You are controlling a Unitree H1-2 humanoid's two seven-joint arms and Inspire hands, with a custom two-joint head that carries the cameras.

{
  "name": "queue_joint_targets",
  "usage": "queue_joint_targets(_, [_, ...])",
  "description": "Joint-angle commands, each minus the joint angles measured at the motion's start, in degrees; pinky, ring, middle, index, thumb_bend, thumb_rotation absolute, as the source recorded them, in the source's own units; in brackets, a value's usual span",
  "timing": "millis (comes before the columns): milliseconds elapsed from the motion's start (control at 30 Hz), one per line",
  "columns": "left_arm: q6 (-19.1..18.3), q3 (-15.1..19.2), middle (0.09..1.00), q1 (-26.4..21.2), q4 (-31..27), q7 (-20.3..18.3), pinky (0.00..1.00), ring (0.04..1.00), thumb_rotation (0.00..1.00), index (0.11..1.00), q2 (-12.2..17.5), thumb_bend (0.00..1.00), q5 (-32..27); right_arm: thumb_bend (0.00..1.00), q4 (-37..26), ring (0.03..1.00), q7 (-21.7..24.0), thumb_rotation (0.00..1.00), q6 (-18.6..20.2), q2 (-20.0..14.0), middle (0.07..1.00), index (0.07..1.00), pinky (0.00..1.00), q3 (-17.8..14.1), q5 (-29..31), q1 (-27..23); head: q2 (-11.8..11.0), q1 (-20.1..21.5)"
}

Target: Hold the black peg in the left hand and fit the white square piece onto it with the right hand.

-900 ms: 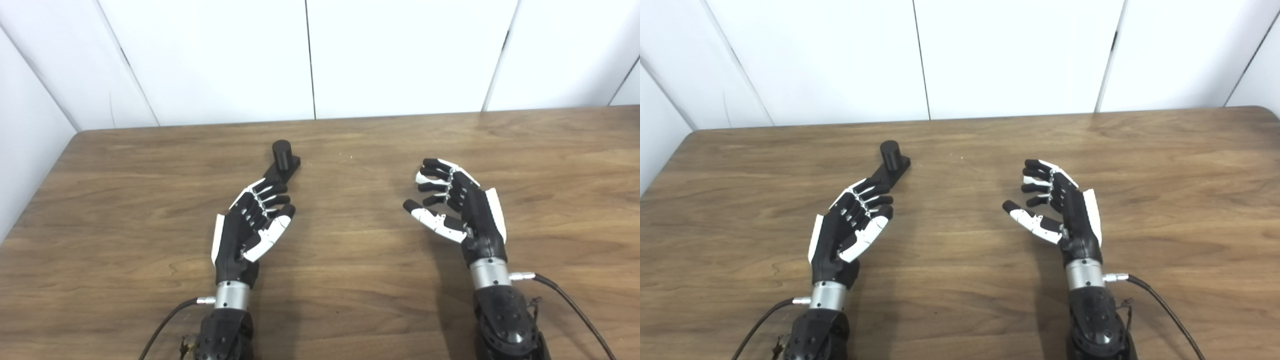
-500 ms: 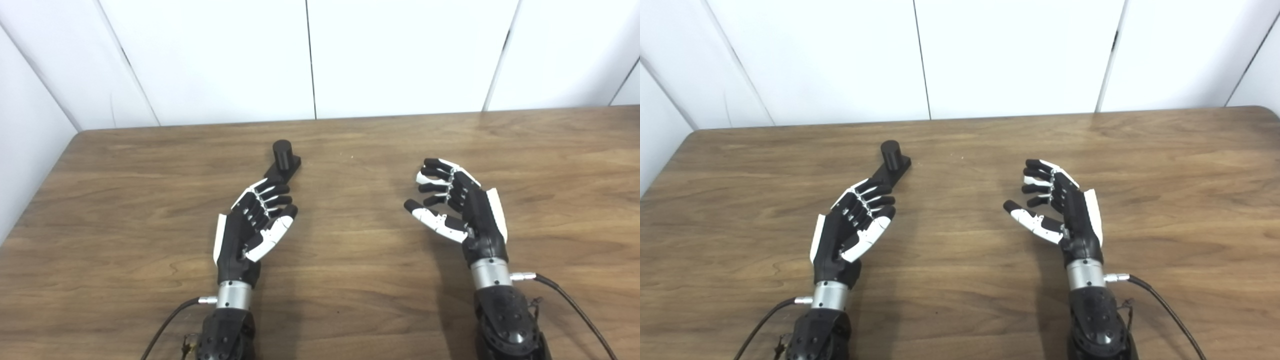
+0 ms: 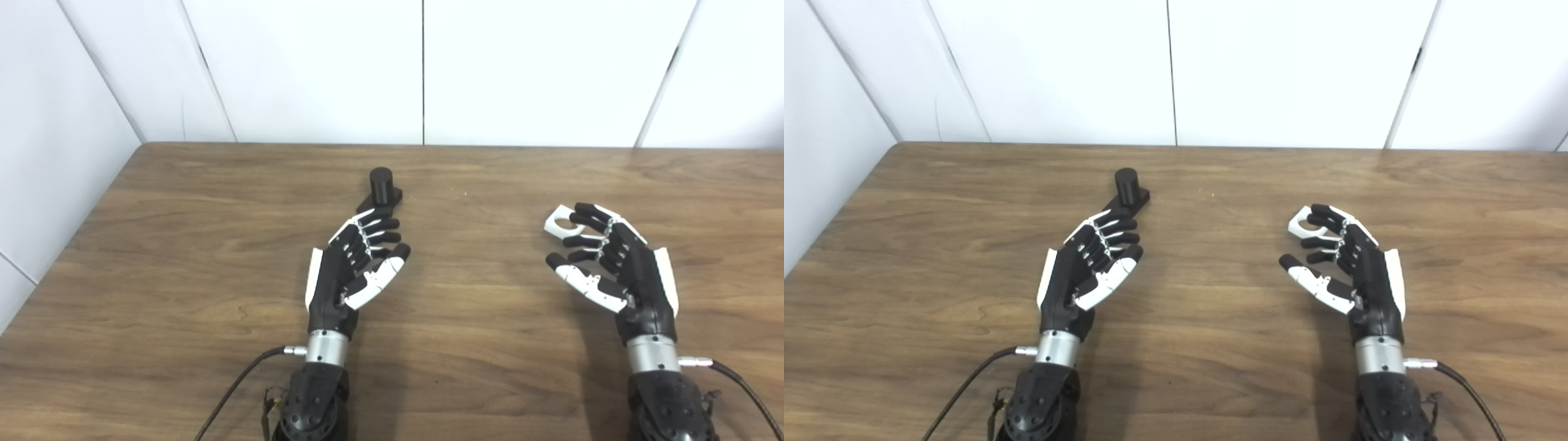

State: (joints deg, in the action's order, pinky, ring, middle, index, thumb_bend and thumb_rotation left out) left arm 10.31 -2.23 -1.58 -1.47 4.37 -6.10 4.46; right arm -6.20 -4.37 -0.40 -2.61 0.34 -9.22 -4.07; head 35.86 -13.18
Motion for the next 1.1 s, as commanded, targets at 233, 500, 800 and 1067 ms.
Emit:
queue_joint_targets(233, [3.21, 0.18, 0.698, -2.33, 0.25, 2.26, 0.57, 0.657, 0.2, 0.691, 0.62, 0.56, 4.66, 0.54, -0.9, 0.601, -0.21, 0.02, -3.25, -0.33, 0.729, 0.742, 0.5, -0.05, -0.3, -1.55, -0.05, -0.07])
queue_joint_targets(500, [1.49, 0.68, 0.709, -5.32, -0.54, 6.13, 0.59, 0.675, 0.18, 0.691, 1.87, 0.56, 12.25, 0.54, -0.24, 0.602, -0.23, 0.05, -3.01, -0.62, 0.732, 0.738, 0.51, -0.05, -0.41, -2.19, -0.35, 0.02])
queue_joint_targets(800, [-3.63, 0.73, 0.733, -9.05, -1.26, 8.72, 0.59, 0.703, 0.18, 0.705, 4.08, 0.59, 21.13, 0.55, 0.31, 0.606, -0.26, 0.03, -2.99, -0.61, 0.73, 0.735, 0.51, -0.18, -0.23, -2.94, -0.65, 0.18])
queue_joint_targets(1067, [-10.67, -0.97, 0.76, -11.89, -1.82, 10.46, 0.64, 0.739, 0.23, 0.716, 6.47, 0.65, 31.83, 0.53, 0.0, 0.6, -0.46, 0.02, -2.69, -0.7, 0.728, 0.737, 0.5, -0.07, -1.07, -3.21, -0.95, 0.63])
